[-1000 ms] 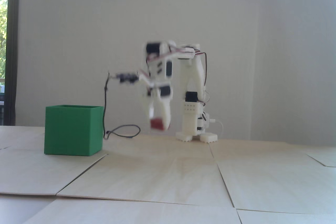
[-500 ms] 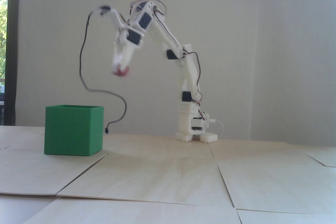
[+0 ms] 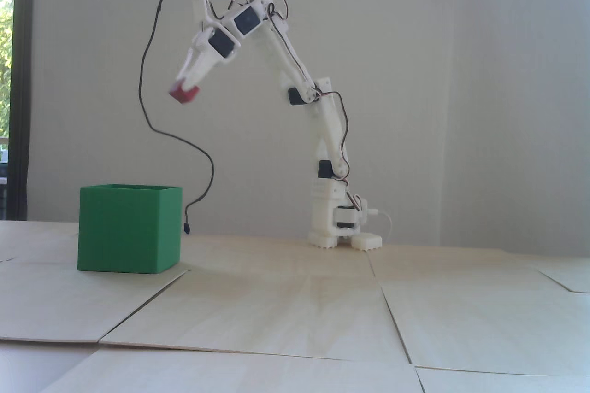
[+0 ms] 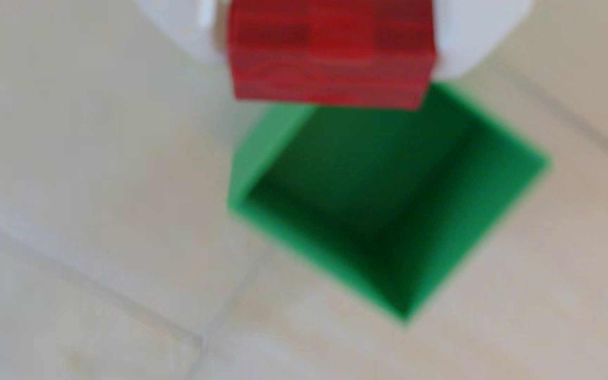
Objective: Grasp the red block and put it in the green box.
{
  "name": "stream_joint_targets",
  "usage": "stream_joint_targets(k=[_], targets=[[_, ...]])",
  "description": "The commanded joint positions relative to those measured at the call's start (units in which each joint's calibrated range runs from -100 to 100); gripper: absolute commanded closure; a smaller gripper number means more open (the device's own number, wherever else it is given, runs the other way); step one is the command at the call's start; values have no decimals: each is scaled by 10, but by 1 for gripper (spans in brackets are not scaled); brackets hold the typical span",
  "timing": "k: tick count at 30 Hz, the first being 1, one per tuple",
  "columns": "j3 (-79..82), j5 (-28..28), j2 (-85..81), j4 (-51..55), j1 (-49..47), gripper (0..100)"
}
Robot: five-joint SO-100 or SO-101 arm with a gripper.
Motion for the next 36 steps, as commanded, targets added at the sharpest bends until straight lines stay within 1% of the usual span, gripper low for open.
stream_joint_targets(k=[1, 6, 7, 11, 13, 20, 24, 27, 35, 36], targets=[[-44, 4, 19, -121, -12, 98], [-46, 4, 90, -265, 4, 98], [-47, 4, 92, -267, 5, 98], [-48, 4, 128, -337, 9, 97], [-48, 4, 139, -350, 8, 97], [-42, 4, 145, -345, -11, 97], [-48, 4, 137, -293, -39, 98], [-48, 3, 137, -276, -54, 98], [-48, 3, 139, -275, -62, 97], [-48, 3, 139, -275, -62, 96]])
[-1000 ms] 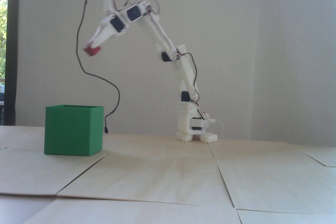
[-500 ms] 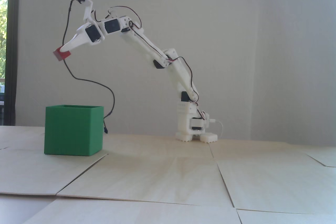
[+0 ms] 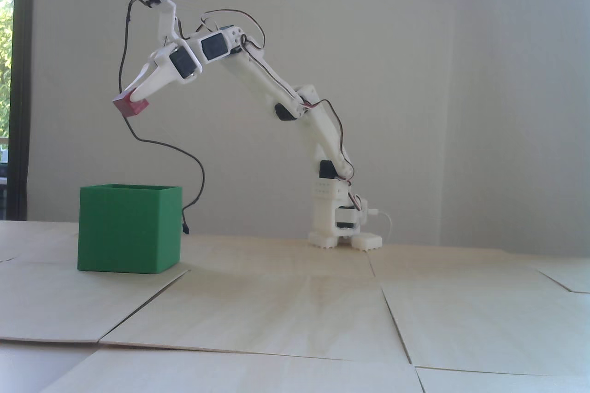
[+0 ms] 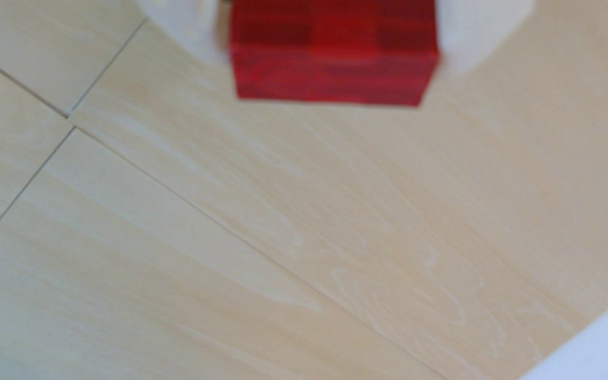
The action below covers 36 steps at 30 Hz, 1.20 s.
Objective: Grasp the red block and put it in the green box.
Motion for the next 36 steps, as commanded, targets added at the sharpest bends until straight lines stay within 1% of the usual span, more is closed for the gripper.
stream_joint_targets(k=[1, 3, 6, 8, 9, 10, 12, 13, 14, 15, 17, 18, 20, 21, 24, 25, 28, 32, 36], targets=[[-45, 3, -24, 1, -6, 93], [-45, 3, -23, 1, -6, 81], [-45, 8, -20, 1, -5, 59], [-45, 9, -20, 1, -4, 51], [-45, 9, -20, 1, -4, 51], [-45, 9, -20, 1, -4, 53], [-45, 7, -21, 2, -4, 61], [-45, 6, -21, 2, -4, 68], [-45, 5, -21, 3, -4, 77], [-45, 4, -22, 7, -4, 82], [-45, 4, -26, 33, -5, 97], [-45, 5, -27, 49, -6, 99], [-46, 8, -27, 84, -11, 96], [-46, 9, -28, 126, -16, 98], [-63, 26, -31, 214, -22, 97], [-83, 36, -33, 255, -24, 97], [-148, 43, -31, 328, -31, 97], [-240, 43, -26, 380, -39, 97], [-287, 40, -32, 386, -48, 97]])
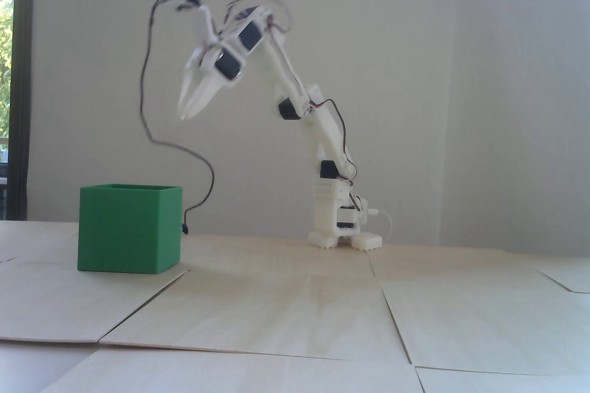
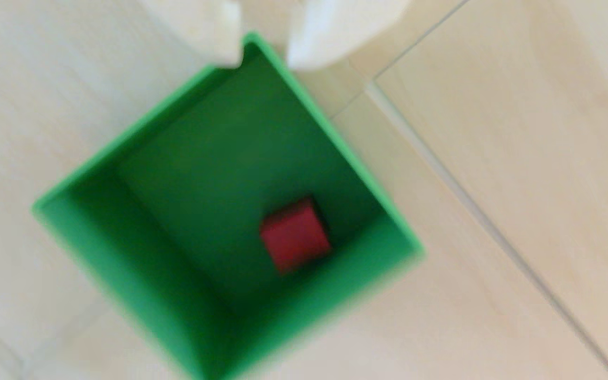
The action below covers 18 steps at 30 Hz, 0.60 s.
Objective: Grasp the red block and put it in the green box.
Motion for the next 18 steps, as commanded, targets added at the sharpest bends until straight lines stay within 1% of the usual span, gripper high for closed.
stream_joint_targets(k=[1, 13, 18], targets=[[-76, 2, -32, 23, -11, 97], [-79, 6, -33, 23, -6, 97], [-55, 6, -53, 18, -15, 97]])
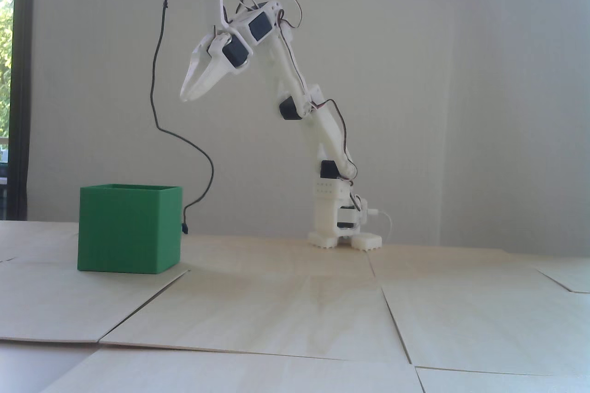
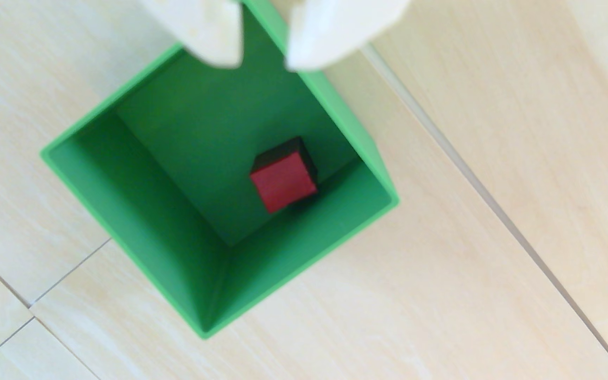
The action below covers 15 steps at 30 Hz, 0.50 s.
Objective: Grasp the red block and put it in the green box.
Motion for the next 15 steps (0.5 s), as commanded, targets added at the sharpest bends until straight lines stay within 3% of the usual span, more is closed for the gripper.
stream_joint_targets(k=[1, 5, 9, 10, 11, 15], targets=[[11, 5, -66, -1, -14, 97], [251, 2, -174, -149, -18, 97], [570, 1, -316, -351, -26, 97], [714, 1, -384, -433, -35, 97], [736, 1, -393, -446, -37, 97], [1067, 1, -581, -607, -84, 97]])
